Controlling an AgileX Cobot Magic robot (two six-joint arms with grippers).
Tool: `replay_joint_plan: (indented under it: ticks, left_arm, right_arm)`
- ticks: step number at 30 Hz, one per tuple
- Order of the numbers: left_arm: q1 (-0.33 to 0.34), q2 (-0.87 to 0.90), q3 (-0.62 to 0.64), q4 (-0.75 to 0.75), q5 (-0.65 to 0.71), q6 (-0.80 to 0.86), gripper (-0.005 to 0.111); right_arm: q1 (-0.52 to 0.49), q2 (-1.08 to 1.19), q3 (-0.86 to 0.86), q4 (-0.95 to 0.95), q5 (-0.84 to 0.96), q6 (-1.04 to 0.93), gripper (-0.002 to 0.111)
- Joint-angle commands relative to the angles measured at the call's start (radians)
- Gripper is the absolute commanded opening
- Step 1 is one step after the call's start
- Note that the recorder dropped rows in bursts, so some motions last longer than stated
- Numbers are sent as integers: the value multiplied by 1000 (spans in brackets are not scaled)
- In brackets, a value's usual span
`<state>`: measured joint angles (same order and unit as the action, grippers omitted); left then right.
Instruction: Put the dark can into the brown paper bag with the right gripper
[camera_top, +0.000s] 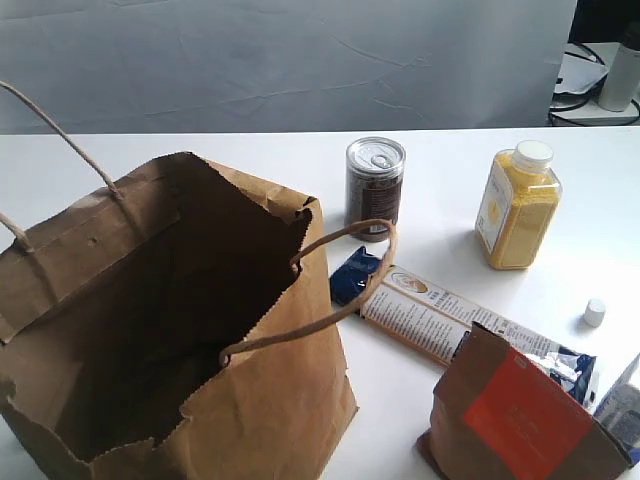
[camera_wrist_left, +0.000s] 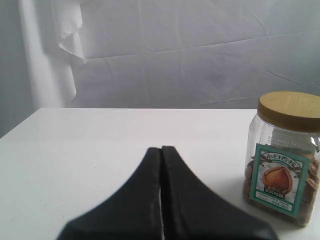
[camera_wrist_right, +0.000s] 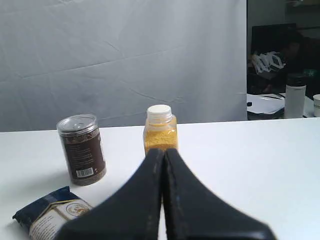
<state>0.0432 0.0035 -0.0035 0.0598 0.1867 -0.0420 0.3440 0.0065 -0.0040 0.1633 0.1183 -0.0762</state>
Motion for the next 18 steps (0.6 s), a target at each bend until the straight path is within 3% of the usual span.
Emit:
replay_joint_plan:
  ticks: [1, 9, 13, 18]
  left_arm:
    - [-6, -3, 4, 3, -7, -4, 0]
    - [-6, -3, 4, 3, -7, -4, 0]
    - [-6, -3, 4, 3, -7, -4, 0]
    - [-6, -3, 4, 3, -7, -4, 0]
  right_arm:
    - [-5, -7, 4, 14, -17, 1, 0]
    - [-5, 1, -20, 176, -36, -3, 0]
    - [-5, 133, -103, 190, -16, -6, 0]
    - [31, 409, -274, 184, 145, 6, 0]
